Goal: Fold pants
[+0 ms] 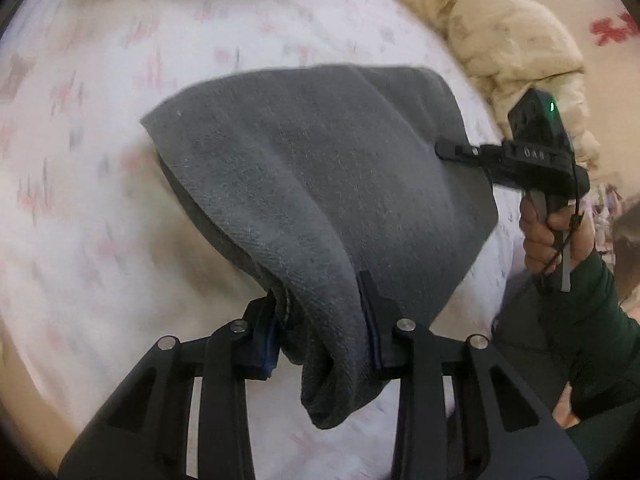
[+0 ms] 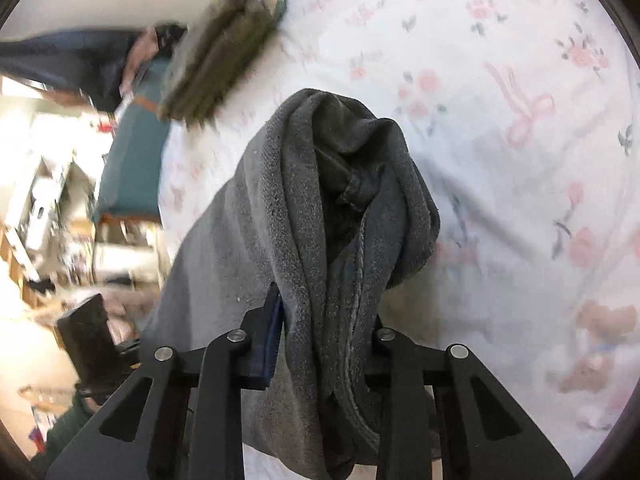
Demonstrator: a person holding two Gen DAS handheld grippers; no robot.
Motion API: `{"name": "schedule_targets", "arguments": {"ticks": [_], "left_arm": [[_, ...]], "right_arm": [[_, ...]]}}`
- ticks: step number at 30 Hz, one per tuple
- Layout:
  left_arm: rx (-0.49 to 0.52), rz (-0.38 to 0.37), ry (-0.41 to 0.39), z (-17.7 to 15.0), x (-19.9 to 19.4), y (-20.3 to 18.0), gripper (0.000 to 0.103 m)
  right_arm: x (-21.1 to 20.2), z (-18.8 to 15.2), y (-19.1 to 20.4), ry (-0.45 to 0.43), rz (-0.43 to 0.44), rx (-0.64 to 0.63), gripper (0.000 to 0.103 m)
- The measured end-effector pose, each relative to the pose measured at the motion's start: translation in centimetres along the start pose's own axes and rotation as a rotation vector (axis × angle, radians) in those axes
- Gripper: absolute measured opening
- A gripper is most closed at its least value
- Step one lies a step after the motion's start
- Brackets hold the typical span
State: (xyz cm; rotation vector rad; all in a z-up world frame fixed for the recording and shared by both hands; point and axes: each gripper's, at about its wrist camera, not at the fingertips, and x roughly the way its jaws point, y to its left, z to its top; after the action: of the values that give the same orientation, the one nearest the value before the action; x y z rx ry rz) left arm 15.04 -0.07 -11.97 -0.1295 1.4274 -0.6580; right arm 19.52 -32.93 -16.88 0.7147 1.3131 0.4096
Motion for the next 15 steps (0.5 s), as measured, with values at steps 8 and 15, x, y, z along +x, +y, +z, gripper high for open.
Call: {"name": "schedule_targets", "arguments": {"ticks": [8,15], "left_arm": [[-0.034,0.289,0.084,-4.1,2.1,-0.2,0.068],[0.071,0.505,-0.269,-3.8,-3.9,-2.7,0.066]], "right_arm": [[0.4,-4.0,0.3,0.085,-0.292,-0.06,0.049],[-6.3,-4.7,5.4,-0.175,-0.283,-0.247,0.017]]}}
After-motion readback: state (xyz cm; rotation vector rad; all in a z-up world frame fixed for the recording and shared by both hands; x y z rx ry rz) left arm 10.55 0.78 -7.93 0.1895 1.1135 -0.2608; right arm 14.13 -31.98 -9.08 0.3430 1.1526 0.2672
